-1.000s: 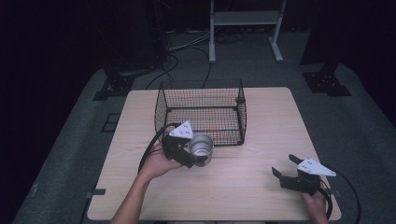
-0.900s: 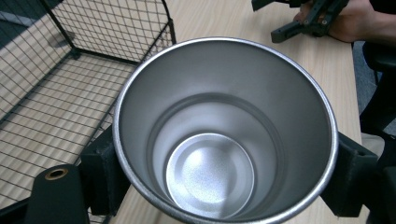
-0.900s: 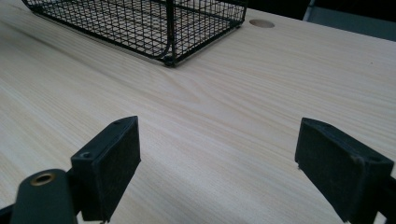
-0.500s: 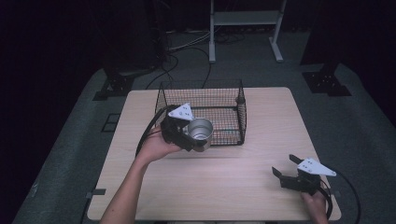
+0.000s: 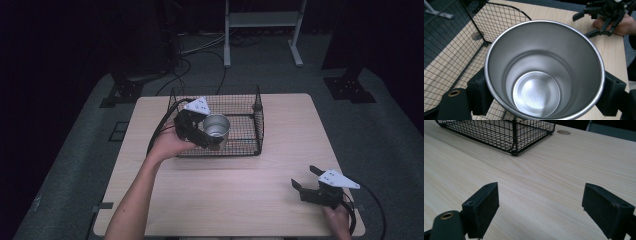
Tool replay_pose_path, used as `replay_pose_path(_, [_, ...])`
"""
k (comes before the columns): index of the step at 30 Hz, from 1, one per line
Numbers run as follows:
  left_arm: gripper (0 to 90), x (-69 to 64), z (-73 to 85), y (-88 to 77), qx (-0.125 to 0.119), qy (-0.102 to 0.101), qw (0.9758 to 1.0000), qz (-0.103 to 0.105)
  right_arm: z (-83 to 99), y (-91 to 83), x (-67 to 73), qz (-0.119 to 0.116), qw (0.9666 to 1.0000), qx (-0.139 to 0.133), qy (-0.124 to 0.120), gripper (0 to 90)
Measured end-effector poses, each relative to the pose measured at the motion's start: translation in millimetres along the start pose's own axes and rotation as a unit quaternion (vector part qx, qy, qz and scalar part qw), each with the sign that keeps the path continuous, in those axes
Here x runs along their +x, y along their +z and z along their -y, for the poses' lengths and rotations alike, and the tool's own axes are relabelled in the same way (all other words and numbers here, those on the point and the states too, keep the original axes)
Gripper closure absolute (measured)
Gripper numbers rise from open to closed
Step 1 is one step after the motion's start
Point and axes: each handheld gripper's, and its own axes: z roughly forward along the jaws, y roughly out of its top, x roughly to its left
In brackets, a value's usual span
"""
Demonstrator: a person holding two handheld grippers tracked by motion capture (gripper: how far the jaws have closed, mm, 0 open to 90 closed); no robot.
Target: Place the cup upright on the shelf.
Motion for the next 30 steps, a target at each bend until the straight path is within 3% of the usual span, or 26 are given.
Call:
replay_pose_path(4, [17.9,7.8,-13.9,2.1,0.013,0.008,0.9999,-0.004,0.0,-0.1,-0.2,-0.001,1.0,-0.001,0.002,13.4])
replay_pose_path(12, [17.9,23.1,-25.0,10.0,0.009,0.001,0.9999,-0.011,0.2,-0.4,-0.5,-0.001,1.0,-0.004,0.004,13.4])
replay_pose_path(19, [17.9,37.6,-25.9,19.8,0.014,-0.013,0.9998,-0.01,0.4,-0.8,-0.9,-0.003,1.0,-0.004,0.005,13.4])
replay_pose_path(30, [17.9,59.0,-21.0,37.1,0.016,-0.032,0.9989,-0.03,0.4,-0.9,-1.3,-0.004,0.9999,-0.007,0.007,13.5])
